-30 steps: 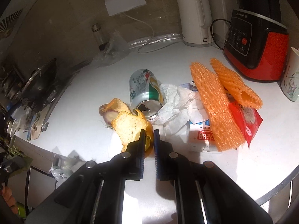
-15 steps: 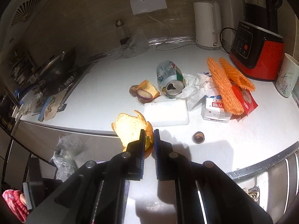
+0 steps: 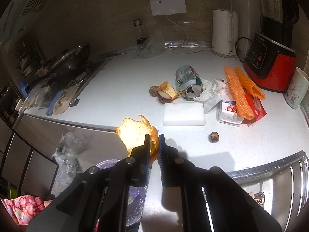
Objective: Collect trash
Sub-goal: 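Open the left tool over the basket while the right tool drops the bread crust in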
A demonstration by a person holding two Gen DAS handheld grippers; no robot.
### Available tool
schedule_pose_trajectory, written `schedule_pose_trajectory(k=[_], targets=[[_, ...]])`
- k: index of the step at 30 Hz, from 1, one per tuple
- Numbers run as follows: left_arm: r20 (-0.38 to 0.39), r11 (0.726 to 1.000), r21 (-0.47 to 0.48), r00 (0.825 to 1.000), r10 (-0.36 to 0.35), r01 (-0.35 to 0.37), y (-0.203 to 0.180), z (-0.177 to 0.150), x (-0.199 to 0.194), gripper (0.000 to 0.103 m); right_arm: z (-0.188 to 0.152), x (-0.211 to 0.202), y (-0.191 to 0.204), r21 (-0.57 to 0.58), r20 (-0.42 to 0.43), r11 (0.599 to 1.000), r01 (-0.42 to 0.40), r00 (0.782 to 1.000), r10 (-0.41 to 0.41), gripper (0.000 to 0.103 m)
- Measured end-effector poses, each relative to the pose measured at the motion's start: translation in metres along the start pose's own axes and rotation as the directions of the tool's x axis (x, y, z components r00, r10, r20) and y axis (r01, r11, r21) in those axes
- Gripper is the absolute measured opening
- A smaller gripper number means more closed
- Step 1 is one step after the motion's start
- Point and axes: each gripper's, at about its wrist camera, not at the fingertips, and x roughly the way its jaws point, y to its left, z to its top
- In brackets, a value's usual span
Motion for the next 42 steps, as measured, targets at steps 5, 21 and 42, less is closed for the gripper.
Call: schedule_pose_trajectory(k=[5, 21, 42], targets=[[0.057, 1.0, -0.005, 0.998, 0.001, -0.001, -0.006, 0.005, -0.024, 0.071, 0.0, 0.002, 0.007, -0.017, -0.007, 1.0, -0.011, 1.0, 0.011, 0.01], [0.5, 0.994, -0.065, 0.859, 0.11, -0.089, 0.008, -0.007, -0.272, 0.095, -0.073, 0.07, 0.076, -0.098, -0.278, 0.976, -0.197, 0.947, 0.163, 0.01], [0.531, 0.975, -0.193, 0.824, 0.198, -0.109, 0.022, -0.029, -0.309, 0.095, -0.111, 0.13, 0.13, -0.112, -0.443, 0.972, -0.206, 0.886, 0.137, 0.07]])
